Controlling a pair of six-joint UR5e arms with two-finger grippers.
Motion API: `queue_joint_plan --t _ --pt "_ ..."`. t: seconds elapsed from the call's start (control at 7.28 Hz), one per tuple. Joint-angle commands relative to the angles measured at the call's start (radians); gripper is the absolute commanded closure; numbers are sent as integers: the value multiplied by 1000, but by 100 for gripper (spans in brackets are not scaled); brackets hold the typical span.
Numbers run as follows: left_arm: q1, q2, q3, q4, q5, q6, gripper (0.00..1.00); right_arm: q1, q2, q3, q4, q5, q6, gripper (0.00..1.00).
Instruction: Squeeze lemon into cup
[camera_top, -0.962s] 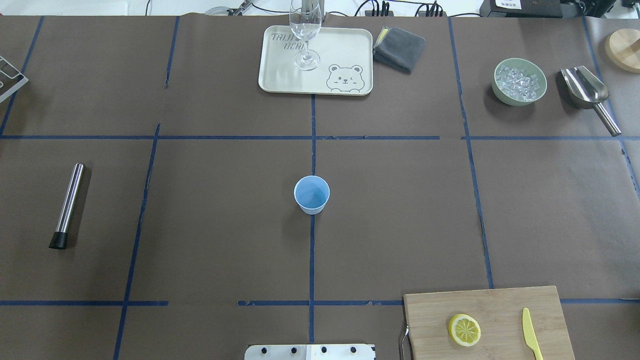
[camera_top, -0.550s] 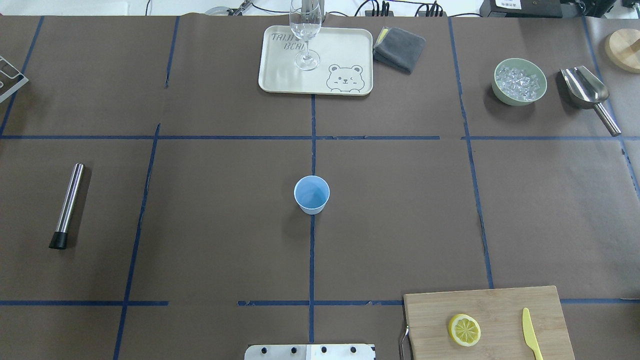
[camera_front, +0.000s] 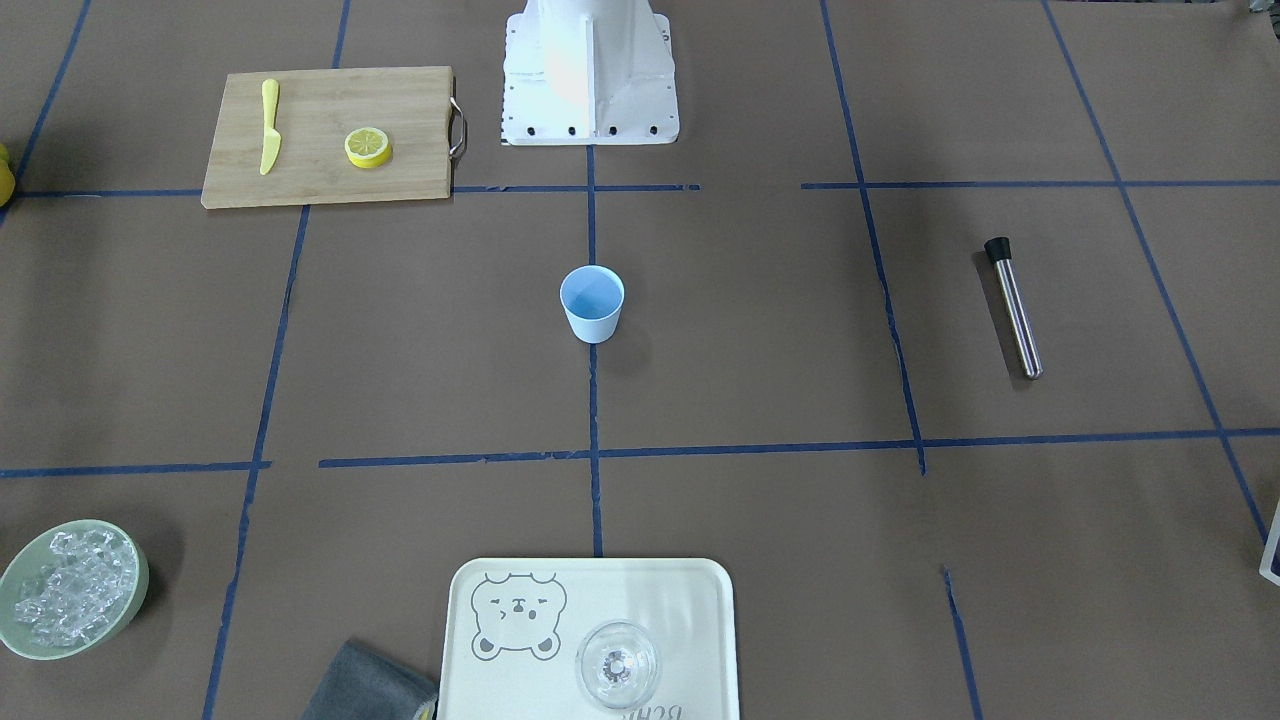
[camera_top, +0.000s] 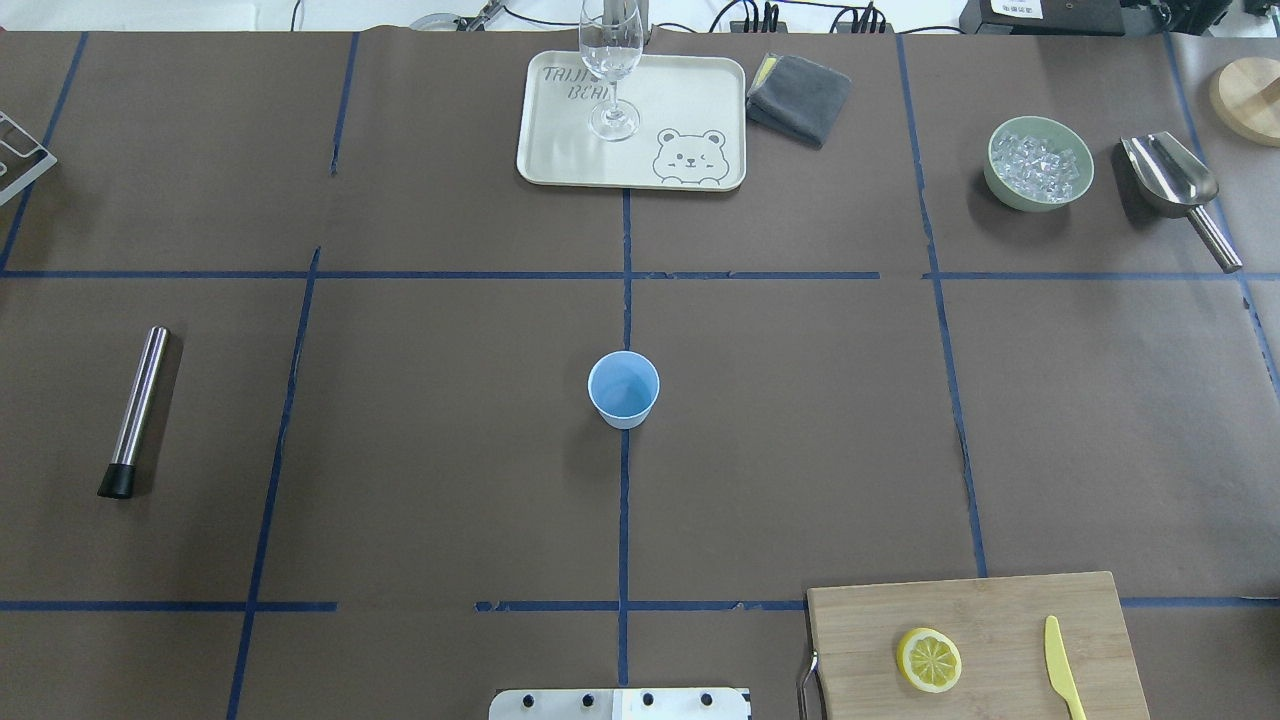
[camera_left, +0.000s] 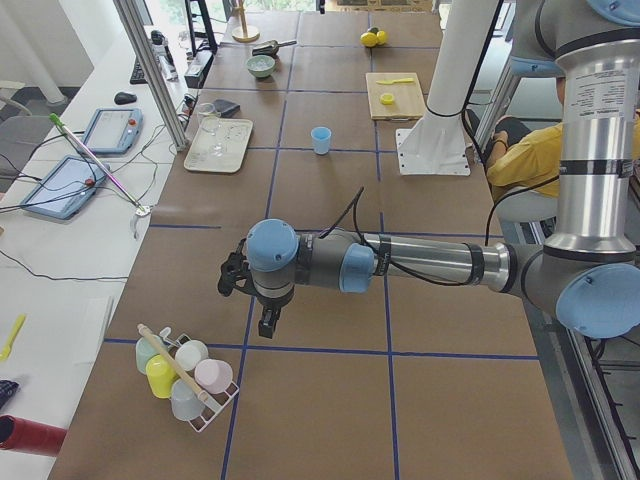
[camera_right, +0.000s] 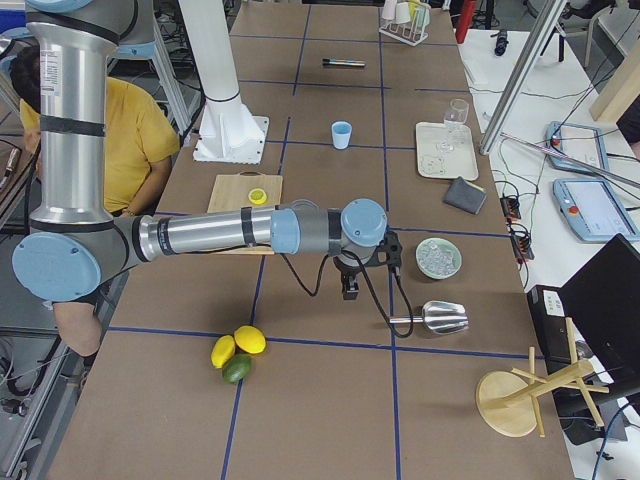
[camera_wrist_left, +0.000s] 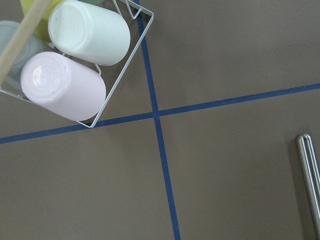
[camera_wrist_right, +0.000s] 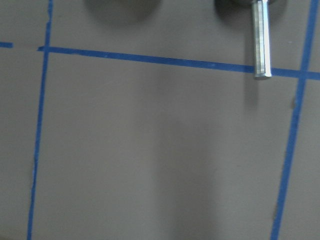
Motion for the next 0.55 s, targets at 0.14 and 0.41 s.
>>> queue_joint_plan --t 0.14,0.41 --pt "1 38 19 -125 -3 -3 0 -237 -3 161 1 -22 109 0" --pt "1 43 23 -143 1 -3 0 -435 9 299 2 -119 346 0"
